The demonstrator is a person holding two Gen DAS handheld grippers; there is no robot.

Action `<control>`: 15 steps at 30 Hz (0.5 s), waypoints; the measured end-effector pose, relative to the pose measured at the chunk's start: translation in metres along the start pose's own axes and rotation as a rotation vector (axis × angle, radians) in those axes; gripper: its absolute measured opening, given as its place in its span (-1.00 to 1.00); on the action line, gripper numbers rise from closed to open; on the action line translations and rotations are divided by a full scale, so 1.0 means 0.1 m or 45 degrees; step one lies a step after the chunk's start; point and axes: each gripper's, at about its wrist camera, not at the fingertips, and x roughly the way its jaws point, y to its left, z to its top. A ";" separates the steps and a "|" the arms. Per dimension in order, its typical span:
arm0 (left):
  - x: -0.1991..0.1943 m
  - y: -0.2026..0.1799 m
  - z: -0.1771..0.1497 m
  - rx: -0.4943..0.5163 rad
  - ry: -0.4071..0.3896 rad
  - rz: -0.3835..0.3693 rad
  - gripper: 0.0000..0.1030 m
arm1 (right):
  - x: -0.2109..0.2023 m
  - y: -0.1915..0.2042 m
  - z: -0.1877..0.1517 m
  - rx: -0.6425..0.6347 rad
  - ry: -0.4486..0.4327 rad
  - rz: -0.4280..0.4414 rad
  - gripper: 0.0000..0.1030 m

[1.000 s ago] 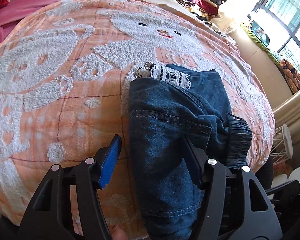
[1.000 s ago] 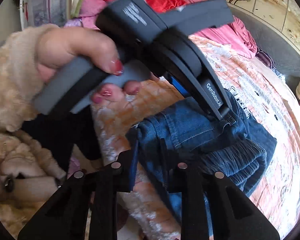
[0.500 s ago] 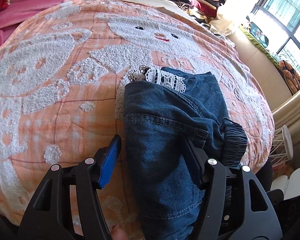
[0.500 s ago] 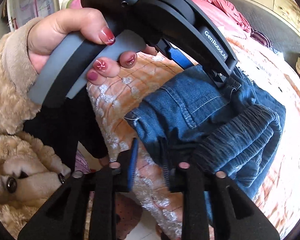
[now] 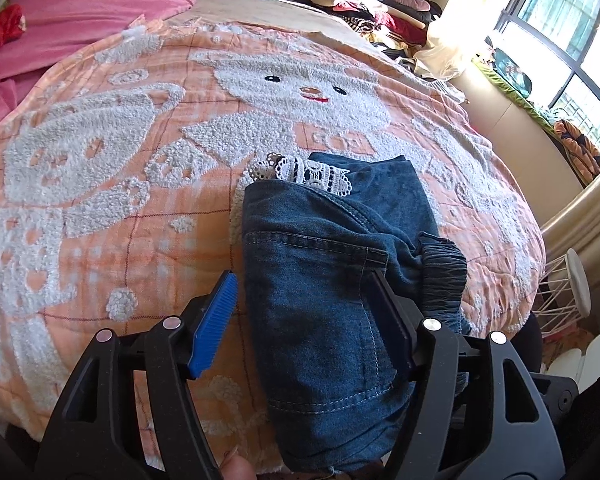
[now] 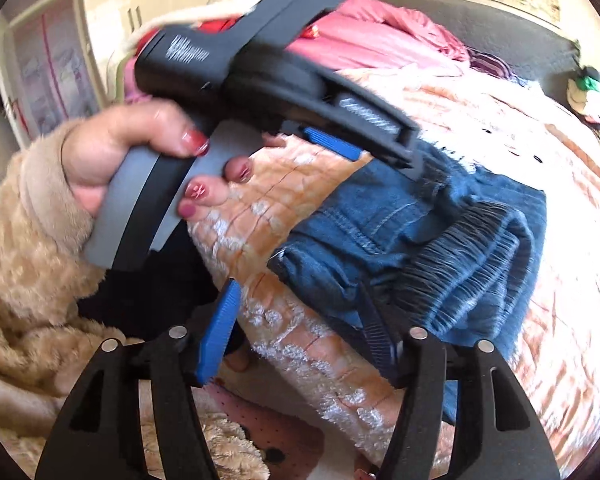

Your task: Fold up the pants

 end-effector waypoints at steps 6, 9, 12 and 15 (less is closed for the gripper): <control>-0.12 -0.03 0.00 0.002 -0.029 -0.005 0.17 | -0.28 -0.11 0.01 0.092 -0.085 -0.030 0.38; -0.19 -0.05 0.00 0.003 -0.049 -0.002 0.23 | -0.39 -0.20 0.02 0.172 -0.154 -0.028 0.38; -0.26 -0.06 -0.01 -0.002 -0.068 -0.006 0.26 | -0.52 -0.27 0.03 0.219 -0.214 -0.052 0.38; -0.34 -0.08 -0.01 -0.005 -0.087 -0.010 0.28 | -0.61 -0.34 0.05 0.242 -0.231 -0.096 0.38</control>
